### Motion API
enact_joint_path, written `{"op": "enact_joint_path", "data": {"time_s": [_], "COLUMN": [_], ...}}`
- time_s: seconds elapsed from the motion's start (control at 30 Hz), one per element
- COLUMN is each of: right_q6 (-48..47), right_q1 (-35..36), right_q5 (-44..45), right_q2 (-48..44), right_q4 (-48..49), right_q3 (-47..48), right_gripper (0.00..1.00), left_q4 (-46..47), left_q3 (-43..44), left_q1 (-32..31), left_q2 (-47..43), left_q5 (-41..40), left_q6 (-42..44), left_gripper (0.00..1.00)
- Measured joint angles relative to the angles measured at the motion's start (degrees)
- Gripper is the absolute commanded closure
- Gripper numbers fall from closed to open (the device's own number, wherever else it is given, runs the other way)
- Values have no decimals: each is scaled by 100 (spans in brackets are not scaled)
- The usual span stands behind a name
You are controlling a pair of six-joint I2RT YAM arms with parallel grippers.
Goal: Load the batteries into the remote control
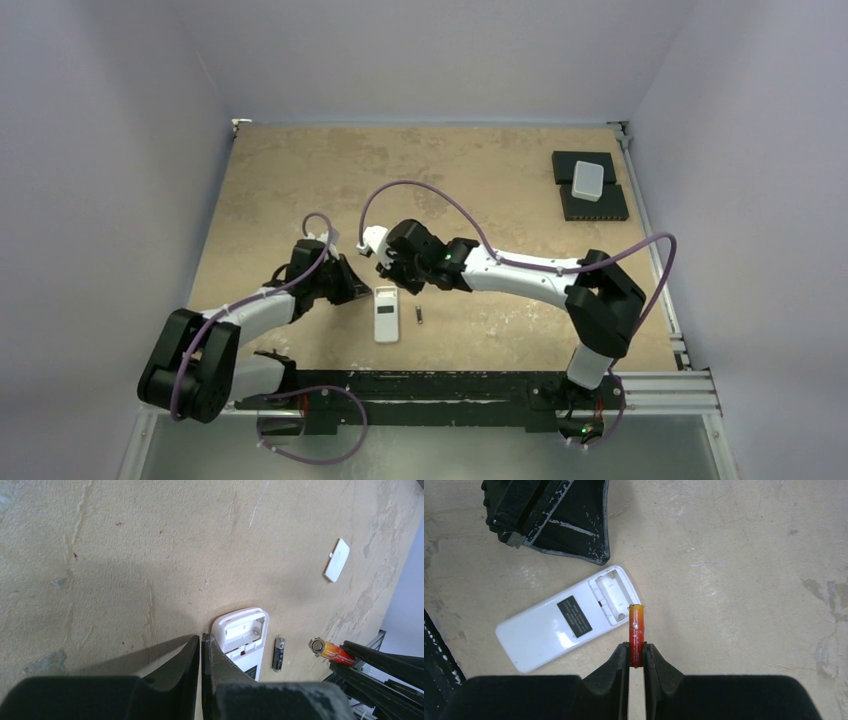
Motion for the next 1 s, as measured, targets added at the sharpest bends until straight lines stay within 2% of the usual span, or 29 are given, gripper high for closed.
{"op": "enact_joint_path", "data": {"time_s": [0.47, 0.77, 1.0], "right_q6": [-79, -149, -273], "right_q1": [22, 22, 22], "right_q5": [-2, -153, -160], "right_q2": [-42, 560, 678], "right_q4": [-55, -284, -446], "right_q3": [-133, 177, 315], "right_gripper": [100, 100, 100], "left_q4": [256, 343, 400], "left_q3": [20, 31, 31], "left_q1": [0, -4, -4], "left_q2": [302, 382, 442], "left_q5": [127, 243, 286], "left_q6": [-4, -2, -4], "left_gripper": [98, 98, 98]}}
